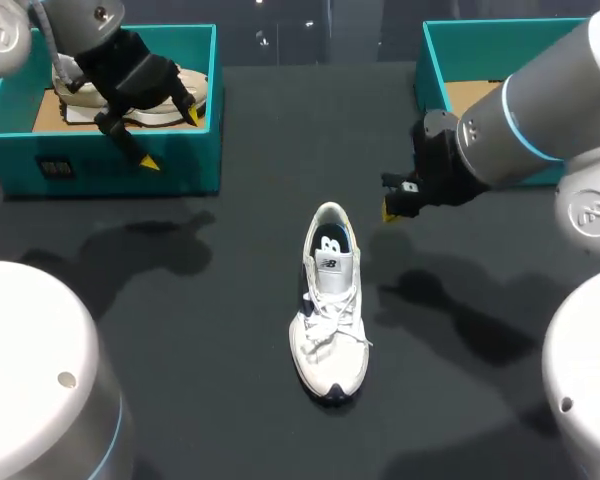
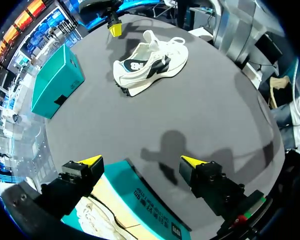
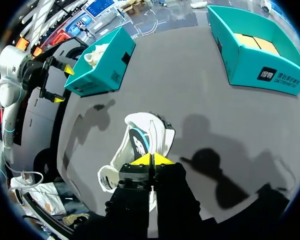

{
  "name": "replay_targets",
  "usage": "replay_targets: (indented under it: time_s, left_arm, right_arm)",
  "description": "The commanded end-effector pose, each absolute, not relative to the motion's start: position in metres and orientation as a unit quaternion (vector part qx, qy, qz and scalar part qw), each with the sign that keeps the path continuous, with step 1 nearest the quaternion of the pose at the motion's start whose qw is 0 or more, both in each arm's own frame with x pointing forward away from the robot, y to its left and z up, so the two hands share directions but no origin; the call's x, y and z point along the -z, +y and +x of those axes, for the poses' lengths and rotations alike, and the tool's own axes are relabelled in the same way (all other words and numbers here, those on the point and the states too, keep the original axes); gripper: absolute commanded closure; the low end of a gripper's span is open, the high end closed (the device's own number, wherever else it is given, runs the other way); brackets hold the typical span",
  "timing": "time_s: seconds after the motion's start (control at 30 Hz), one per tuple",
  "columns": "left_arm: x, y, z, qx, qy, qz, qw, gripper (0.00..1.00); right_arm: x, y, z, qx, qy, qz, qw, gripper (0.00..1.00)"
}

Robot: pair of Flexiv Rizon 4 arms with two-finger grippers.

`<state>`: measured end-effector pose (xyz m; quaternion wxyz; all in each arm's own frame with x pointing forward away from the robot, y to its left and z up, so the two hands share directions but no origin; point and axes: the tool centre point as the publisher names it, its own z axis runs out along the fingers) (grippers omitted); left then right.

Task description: Take the shoe out of the shoebox, open the shoe tongue, remove and reinsert the insole, then place the shoe into the shoebox

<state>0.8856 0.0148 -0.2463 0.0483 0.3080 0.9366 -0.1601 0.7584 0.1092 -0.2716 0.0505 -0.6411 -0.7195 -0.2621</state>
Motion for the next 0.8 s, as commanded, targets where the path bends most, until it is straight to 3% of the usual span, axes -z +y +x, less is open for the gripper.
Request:
replay_targets:
  time_s: [0.03, 0.37, 0.8]
  left_arm:
    - [0.246, 0.015, 0.885, 0.159, 0.937, 0.308, 0.048, 0.00]
    - [0.246, 0.015, 0.885, 0.159, 0.937, 0.308, 0.048, 0.00]
    - [0.246, 0.015, 0.885, 0.159, 0.937, 0.308, 0.048, 0.00]
  right_arm:
    - [0.271, 0.112, 0.758, 0.228, -0.720, -0.655, 0.011, 1.00]
    - [0.271, 0.170, 0.765, 0.128, -0.716, -0.682, -0.077, 1.00]
    - [0.276, 0.171, 0.766, 0.124, -0.721, -0.677, -0.079, 1.00]
